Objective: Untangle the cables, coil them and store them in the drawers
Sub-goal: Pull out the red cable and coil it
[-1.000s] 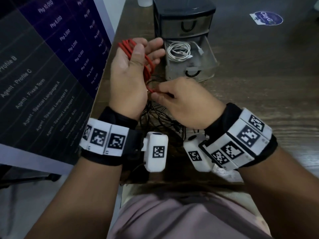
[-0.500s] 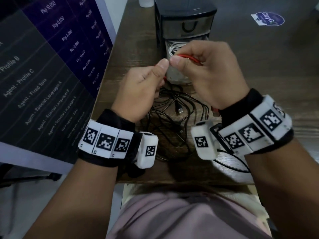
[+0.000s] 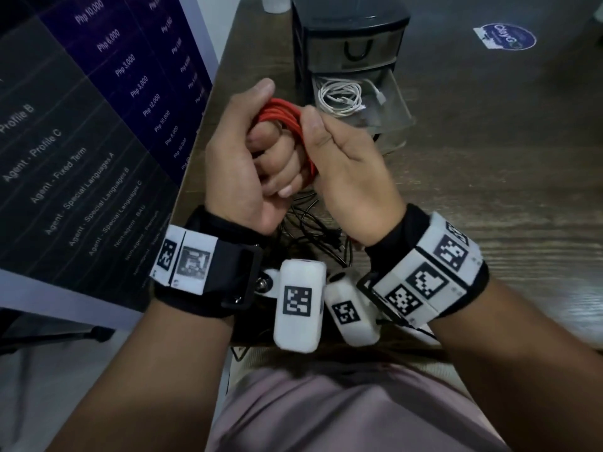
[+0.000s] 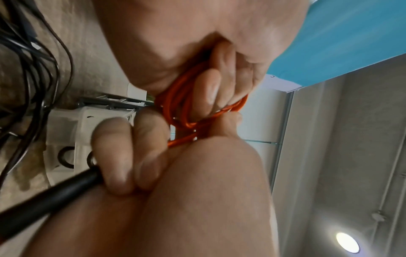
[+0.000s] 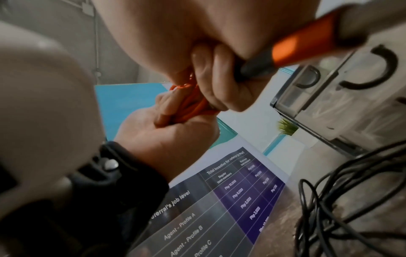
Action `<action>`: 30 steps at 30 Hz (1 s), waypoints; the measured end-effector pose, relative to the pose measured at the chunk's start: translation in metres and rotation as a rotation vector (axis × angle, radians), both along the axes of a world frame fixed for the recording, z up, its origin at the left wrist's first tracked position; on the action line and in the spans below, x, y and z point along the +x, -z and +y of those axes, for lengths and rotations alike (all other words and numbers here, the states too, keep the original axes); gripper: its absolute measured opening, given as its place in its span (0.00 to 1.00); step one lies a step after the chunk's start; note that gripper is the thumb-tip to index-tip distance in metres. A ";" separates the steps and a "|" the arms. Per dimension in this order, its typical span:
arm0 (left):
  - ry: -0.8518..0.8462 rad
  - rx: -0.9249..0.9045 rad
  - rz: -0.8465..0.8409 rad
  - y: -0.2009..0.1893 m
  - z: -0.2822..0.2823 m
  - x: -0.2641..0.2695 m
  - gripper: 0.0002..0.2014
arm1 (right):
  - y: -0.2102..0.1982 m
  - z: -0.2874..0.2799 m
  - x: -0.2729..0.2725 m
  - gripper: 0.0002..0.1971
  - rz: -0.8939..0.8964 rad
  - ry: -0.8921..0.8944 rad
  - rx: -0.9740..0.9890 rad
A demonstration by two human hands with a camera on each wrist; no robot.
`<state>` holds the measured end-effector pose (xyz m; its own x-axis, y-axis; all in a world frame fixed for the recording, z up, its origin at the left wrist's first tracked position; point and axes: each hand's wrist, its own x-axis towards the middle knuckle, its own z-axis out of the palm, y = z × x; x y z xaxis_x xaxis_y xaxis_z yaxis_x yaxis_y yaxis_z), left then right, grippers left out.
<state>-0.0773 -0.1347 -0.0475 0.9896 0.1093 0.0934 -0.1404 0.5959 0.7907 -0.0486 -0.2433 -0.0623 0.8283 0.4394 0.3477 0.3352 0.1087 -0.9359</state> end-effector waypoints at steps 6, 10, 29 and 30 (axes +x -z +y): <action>-0.044 0.001 0.060 -0.003 -0.005 0.004 0.29 | -0.003 0.001 0.002 0.17 -0.140 0.136 -0.186; 0.116 0.097 0.116 -0.001 -0.005 0.007 0.25 | 0.002 -0.009 0.014 0.18 -0.127 0.221 -0.237; -0.119 1.029 0.240 -0.013 0.003 0.012 0.29 | 0.002 -0.026 0.021 0.14 -0.400 0.182 -0.598; -0.120 1.071 0.242 -0.011 0.001 0.013 0.28 | 0.003 -0.025 0.021 0.15 -0.396 0.183 -0.614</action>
